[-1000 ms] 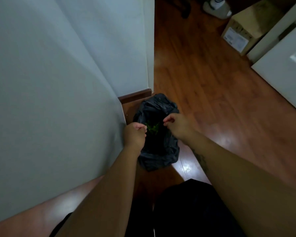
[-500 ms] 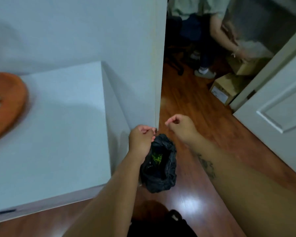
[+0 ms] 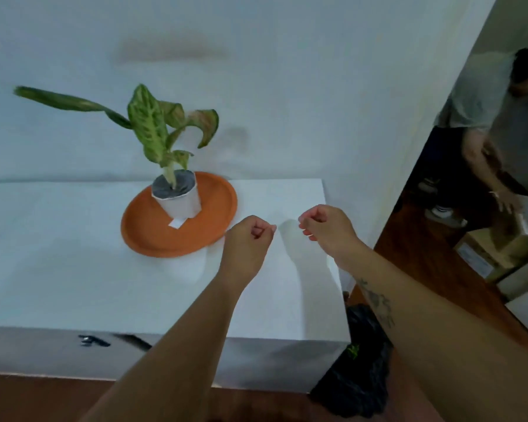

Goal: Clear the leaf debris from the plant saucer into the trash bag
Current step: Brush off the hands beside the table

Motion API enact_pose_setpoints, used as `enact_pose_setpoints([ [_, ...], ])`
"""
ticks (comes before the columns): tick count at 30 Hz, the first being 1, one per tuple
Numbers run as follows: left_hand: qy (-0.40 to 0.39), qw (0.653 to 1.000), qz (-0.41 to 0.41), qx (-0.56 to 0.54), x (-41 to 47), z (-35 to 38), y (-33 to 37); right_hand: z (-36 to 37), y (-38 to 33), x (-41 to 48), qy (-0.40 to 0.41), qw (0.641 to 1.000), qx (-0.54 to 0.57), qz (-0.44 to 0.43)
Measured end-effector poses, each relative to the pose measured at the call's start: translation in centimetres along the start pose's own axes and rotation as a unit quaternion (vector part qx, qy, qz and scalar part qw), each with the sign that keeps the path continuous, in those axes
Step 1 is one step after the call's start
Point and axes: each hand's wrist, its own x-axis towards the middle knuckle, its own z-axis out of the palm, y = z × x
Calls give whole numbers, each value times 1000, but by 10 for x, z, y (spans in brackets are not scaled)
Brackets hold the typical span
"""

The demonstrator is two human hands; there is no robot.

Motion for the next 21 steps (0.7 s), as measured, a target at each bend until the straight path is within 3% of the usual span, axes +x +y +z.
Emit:
enact_pose_setpoints([
  [7, 48, 987, 76, 131, 41, -151, -74, 141, -49, -1, -6, 995, -50, -81],
  [11, 52, 963, 99, 243, 54, -202, -108, 186, -69, 4, -14, 994, -76, -75],
  [15, -18, 948, 69, 311, 75, -245, -148, 232, -109, 1, -10, 985, -132, -108],
  [18, -89, 948, 64, 299, 80, -261, -167, 253, -178, -29, 13, 987, -83, -139],
  [21, -105, 941, 88, 309, 83, -264, -180, 264, -107, 28, 37, 974, -178, -134],
])
